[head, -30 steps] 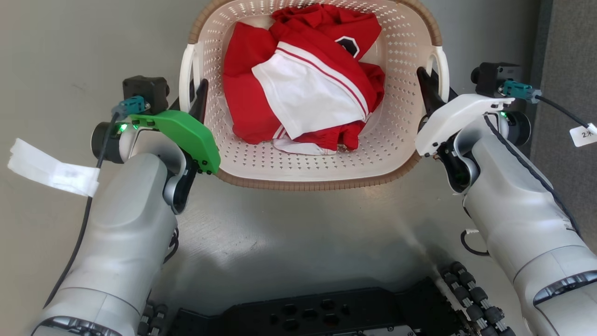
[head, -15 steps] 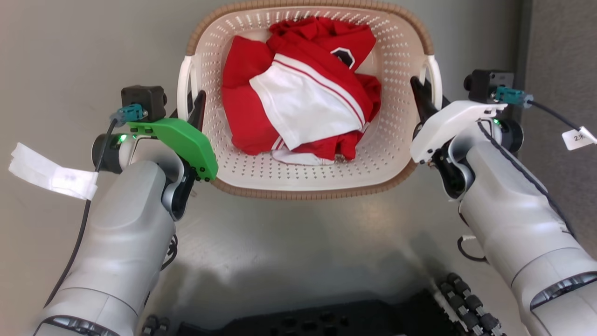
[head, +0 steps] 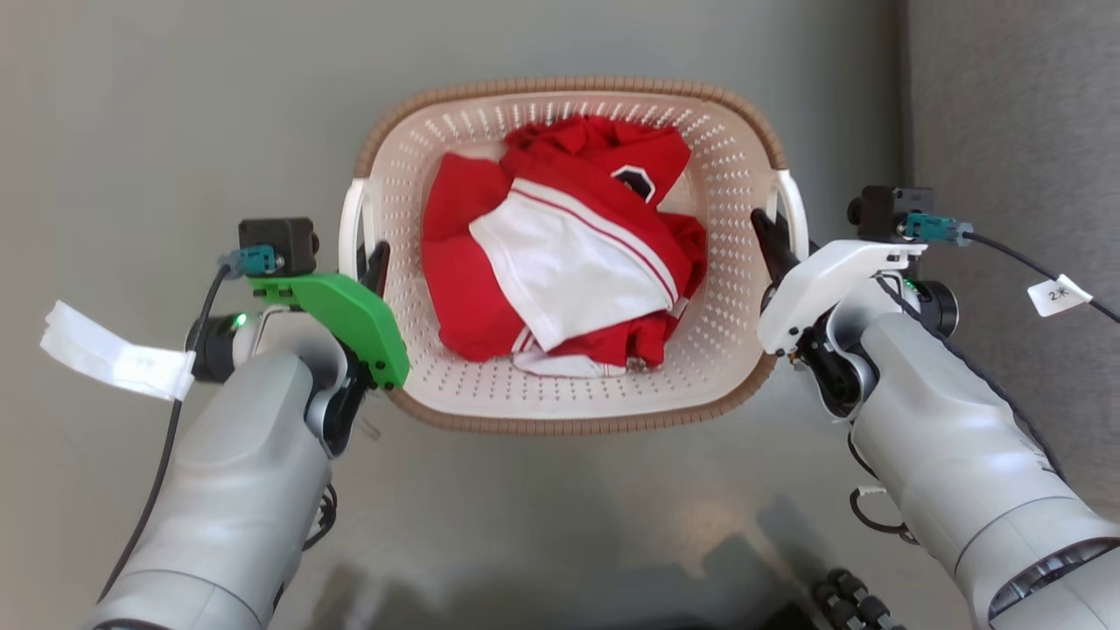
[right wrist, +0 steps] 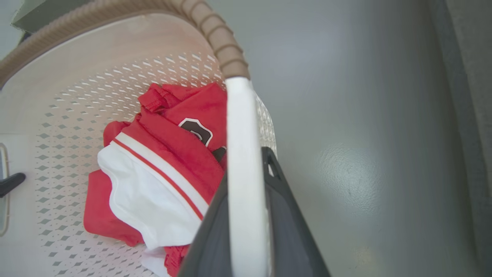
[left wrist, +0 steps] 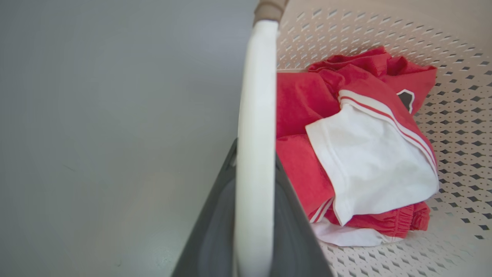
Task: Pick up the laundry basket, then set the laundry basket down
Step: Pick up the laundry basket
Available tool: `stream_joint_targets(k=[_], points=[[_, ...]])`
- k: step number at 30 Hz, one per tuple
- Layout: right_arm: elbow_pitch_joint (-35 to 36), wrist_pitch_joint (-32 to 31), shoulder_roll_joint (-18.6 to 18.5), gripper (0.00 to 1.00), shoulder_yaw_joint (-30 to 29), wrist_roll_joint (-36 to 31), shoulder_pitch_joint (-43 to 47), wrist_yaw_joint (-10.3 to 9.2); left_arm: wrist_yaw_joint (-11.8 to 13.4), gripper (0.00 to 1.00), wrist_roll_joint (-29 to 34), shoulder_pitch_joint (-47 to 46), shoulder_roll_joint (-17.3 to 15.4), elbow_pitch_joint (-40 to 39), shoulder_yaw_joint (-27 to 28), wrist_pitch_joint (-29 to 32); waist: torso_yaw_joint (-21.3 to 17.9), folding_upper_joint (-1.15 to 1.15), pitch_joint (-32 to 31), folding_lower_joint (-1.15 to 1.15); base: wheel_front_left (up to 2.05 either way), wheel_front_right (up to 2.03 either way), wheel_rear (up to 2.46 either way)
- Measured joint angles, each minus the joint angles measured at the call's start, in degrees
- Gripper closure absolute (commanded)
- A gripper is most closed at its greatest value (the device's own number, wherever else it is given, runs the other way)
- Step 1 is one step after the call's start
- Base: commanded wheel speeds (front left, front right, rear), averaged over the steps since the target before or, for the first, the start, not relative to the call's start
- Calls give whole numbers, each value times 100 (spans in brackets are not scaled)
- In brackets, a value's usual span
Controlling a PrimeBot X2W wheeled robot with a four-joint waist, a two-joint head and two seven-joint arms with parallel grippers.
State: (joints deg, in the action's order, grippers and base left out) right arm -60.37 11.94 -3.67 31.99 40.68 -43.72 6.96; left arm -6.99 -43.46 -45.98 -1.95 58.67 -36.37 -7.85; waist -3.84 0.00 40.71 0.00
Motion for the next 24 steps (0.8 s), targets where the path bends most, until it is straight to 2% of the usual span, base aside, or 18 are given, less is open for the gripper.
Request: stream_joint_targets(k=[9,24], points=[[-85,-348,-9,100,366,233,154,-2,0,100,-346,350,0,80,-242,339,-22,0,-730,0,0,0,0],[-203,-906,-4,100,1022,579,899,-9,-2,100,-909,1172,8,333,-466,854,8,0,-1965,0,0,0,0]])
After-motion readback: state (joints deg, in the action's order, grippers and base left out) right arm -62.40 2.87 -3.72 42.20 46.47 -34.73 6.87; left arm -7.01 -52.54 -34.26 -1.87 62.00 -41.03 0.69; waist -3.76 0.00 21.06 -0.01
